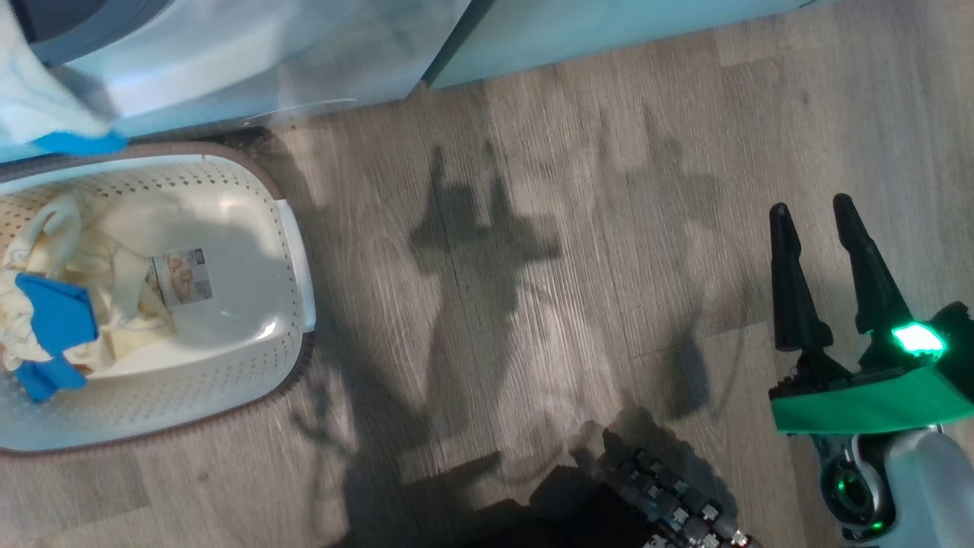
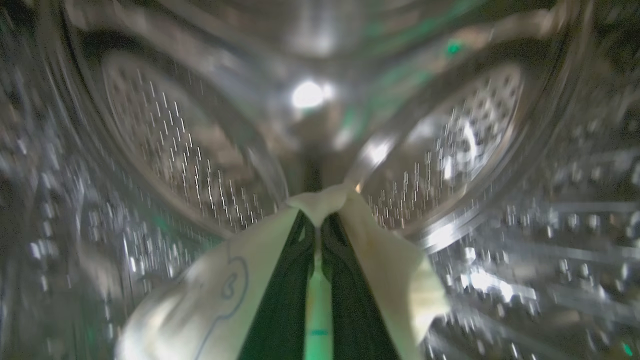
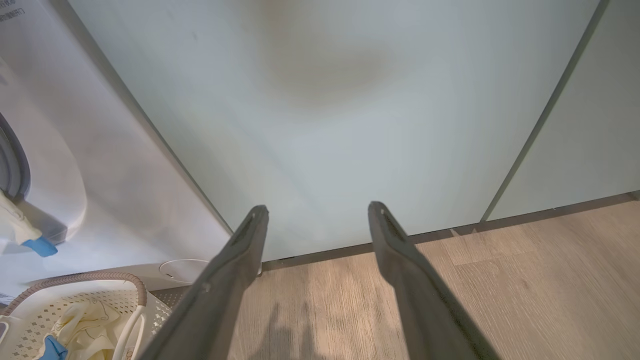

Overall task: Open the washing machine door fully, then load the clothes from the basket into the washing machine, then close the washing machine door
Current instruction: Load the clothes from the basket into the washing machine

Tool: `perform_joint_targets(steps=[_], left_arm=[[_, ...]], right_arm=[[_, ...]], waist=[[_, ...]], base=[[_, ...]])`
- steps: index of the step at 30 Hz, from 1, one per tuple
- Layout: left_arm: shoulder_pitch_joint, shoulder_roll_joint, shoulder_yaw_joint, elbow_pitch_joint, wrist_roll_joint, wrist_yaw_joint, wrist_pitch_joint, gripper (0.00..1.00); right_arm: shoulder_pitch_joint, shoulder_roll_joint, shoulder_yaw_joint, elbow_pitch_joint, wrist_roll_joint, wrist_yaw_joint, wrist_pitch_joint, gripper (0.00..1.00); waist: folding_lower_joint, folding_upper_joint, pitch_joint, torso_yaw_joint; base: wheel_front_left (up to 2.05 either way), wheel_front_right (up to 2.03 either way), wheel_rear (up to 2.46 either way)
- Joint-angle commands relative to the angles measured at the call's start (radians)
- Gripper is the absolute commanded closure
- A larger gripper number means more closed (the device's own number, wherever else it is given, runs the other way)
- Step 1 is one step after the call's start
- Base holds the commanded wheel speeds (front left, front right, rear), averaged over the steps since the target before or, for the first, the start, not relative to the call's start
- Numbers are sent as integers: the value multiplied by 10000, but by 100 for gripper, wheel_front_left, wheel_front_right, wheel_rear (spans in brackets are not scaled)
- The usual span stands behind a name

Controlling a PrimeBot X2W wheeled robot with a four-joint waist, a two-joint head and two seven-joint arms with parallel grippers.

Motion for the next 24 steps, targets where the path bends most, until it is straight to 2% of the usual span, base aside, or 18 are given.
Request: perform_joint_targets(steps=[1, 6, 16, 20, 21, 24], left_arm=[[-401, 621, 134, -318, 192, 46, -377, 100], [-729, 596, -153, 138, 550, 120, -1054, 100], [-70, 396, -433, 1257, 215, -44, 235, 100], [79, 348, -450, 1365, 193, 177, 422, 100], [85, 363, -471, 1379, 192, 165, 448, 0], [219, 383, -585, 1421, 260, 183, 434, 0]], right_arm=[[-73, -46, 143, -266, 59, 2, -93, 0], [-182, -46, 174, -281, 79, 2, -93, 0], [-308, -45, 153, -211, 151, 2, -93, 0], [-385, -45, 190, -160, 159, 2, -93, 0], [-402, -45, 191, -149, 157, 2, -93, 0], [-430, -45, 124, -150, 147, 2, -93, 0]], waist=[[-1, 0, 44, -6], [-1, 0, 153, 28], [-1, 0, 203, 167], [-1, 0, 166, 208], [-1, 0, 153, 216], [-1, 0, 78, 267]], base=[[0, 0, 0], [0, 0, 0], [0, 0, 0], [0, 0, 0], [0, 0, 0], [0, 0, 0]])
